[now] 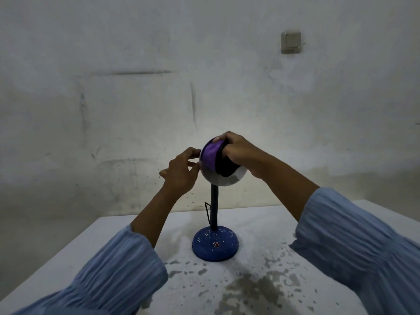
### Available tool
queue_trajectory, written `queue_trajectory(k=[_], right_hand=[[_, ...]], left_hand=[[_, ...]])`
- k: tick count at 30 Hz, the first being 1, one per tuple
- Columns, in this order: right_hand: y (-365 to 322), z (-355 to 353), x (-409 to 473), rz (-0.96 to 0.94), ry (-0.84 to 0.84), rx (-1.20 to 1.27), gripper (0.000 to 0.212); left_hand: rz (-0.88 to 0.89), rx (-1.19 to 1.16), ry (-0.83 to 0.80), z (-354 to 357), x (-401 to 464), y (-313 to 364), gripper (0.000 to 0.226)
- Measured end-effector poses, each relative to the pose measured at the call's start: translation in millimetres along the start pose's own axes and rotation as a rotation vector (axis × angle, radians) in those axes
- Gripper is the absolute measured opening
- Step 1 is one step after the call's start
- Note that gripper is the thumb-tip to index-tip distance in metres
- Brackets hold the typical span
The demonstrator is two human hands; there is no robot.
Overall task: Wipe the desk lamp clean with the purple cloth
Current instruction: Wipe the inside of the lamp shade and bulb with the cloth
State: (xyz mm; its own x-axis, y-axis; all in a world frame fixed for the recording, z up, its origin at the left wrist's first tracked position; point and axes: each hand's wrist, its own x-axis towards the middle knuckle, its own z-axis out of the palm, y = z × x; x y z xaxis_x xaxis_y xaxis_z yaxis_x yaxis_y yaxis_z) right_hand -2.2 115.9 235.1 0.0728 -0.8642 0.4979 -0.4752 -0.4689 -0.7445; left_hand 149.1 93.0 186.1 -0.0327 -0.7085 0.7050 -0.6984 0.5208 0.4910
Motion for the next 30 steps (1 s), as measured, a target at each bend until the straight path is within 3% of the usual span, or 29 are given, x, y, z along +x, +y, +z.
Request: queue_trajectory(k=[5,9,14,18,22,26,30], right_hand=[[2.5,-3.5,3.5,0.227,0.213,0.228,0.034],[3.1,10.4,3.8,0.215,0.182,0.221,0.032],[5.2,9.0,0.0,0.022,0.108,0.057,0.032],[3.8,-8.1,-5.2,0.013,-0.003,0.057,0.035],[8.6,-18.2,-4.1,0.142,0.154,0.179,0.028],[9.8,-7.3,-1.8,0.036,0.147,0.066,0.03],[15.3,11.7,0.0,-0.061,0.044,-0.295,0.027]], left_hand=[[-0.002,-0.015,0.01,2.4,-0.6,4.9,0.016],[0.01,-0.034,-0.025,-1.2,0.1,6.5,0.02],[-0.003,-0.003,-0.066,-4.1,1.5,1.5,0.041],[-0.04,0.037,-0.004,1.7,1.7,0.9,0.041],[-0.066,0.009,0.023,7.6,0.8,3.5,0.046],[-0.081,-0.05,0.029,9.0,-0.4,7.9,0.051],[-0.078,-0.076,0.01,9.8,1.2,9.0,0.047]])
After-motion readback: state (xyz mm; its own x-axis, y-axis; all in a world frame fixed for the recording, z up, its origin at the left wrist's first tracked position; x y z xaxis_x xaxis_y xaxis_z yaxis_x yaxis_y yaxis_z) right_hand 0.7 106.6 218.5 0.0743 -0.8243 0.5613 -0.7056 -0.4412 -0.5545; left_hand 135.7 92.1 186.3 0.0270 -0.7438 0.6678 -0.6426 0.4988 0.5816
